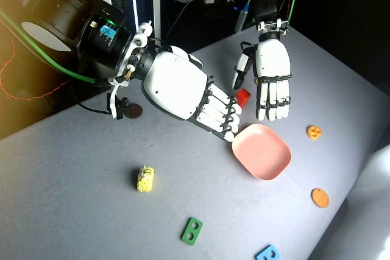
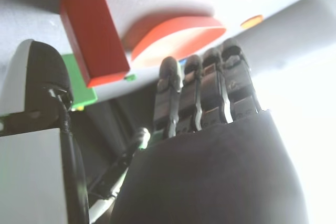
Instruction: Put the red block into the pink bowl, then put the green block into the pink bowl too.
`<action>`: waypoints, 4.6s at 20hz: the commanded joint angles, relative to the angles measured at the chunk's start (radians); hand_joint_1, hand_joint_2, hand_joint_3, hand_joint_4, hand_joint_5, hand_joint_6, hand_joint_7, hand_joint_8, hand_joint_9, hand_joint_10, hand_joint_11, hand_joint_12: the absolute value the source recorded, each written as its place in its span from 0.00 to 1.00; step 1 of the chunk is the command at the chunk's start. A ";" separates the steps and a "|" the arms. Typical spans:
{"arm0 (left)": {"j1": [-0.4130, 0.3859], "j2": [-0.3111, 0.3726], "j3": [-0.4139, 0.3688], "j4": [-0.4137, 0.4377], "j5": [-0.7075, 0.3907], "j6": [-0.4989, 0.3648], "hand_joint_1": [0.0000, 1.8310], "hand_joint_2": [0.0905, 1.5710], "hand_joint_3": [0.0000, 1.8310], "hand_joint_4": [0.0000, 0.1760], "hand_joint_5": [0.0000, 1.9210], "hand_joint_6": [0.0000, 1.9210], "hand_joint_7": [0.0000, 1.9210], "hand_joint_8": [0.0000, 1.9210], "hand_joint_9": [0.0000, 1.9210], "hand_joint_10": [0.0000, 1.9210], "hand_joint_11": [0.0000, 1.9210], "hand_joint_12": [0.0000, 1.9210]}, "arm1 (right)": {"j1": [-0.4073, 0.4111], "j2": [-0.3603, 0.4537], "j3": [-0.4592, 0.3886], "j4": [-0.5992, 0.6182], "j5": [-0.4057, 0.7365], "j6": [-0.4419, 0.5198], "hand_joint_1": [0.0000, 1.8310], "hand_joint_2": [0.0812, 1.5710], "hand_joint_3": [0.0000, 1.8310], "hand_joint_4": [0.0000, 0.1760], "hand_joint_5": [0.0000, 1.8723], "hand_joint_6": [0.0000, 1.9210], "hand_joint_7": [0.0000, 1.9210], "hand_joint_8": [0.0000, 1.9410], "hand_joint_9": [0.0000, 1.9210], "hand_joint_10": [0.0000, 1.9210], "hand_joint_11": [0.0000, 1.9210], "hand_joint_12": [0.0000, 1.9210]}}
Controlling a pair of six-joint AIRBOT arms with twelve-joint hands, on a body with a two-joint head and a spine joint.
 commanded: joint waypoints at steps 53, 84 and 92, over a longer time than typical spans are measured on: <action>-0.058 -0.023 -0.012 -0.170 -0.079 0.096 0.53 0.57 0.00 0.00 0.20 0.00 0.09 0.00 0.06 0.00 0.00 0.14 | 0.009 0.010 -0.002 -0.030 0.110 -0.002 0.09 0.61 0.00 0.00 0.07 0.00 0.06 0.00 0.04 0.00 0.00 0.19; -0.082 -0.054 0.013 -0.222 -0.102 0.096 0.55 0.60 0.00 0.00 0.33 0.01 0.13 0.00 0.09 0.00 0.00 0.16 | 0.009 0.010 -0.003 -0.036 0.109 -0.002 0.10 0.59 0.00 0.00 0.07 0.00 0.06 0.00 0.04 0.00 0.00 0.18; -0.084 -0.054 0.013 -0.224 -0.102 0.096 0.50 0.63 0.00 0.00 0.33 0.01 0.11 0.00 0.07 0.00 0.00 0.12 | 0.009 0.010 -0.003 -0.037 0.109 -0.003 0.10 0.58 0.00 0.00 0.08 0.00 0.06 0.00 0.04 0.00 0.00 0.17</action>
